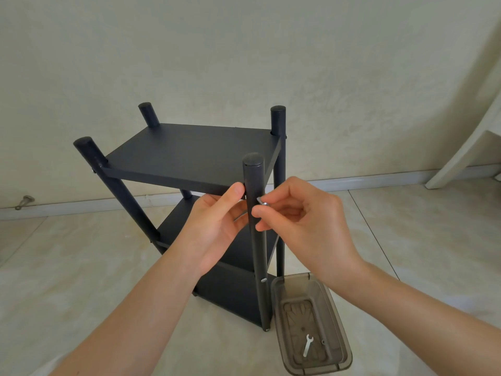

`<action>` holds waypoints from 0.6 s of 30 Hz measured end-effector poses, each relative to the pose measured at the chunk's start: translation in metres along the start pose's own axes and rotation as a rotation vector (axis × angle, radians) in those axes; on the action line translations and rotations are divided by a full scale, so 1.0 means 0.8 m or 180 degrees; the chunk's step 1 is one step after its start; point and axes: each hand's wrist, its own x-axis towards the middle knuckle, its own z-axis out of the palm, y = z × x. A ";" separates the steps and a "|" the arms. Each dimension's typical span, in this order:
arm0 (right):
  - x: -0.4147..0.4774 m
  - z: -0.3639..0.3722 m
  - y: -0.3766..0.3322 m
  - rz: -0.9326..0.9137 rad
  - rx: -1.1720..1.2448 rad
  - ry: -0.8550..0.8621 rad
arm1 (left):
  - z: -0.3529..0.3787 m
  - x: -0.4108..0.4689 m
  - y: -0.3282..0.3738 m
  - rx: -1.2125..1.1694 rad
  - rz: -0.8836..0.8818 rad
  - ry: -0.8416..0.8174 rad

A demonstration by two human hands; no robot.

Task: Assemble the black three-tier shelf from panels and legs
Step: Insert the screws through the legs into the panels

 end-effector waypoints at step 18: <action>0.001 0.002 -0.003 -0.0281 -0.0690 0.0287 | 0.011 -0.004 0.010 0.0191 -0.0021 0.0193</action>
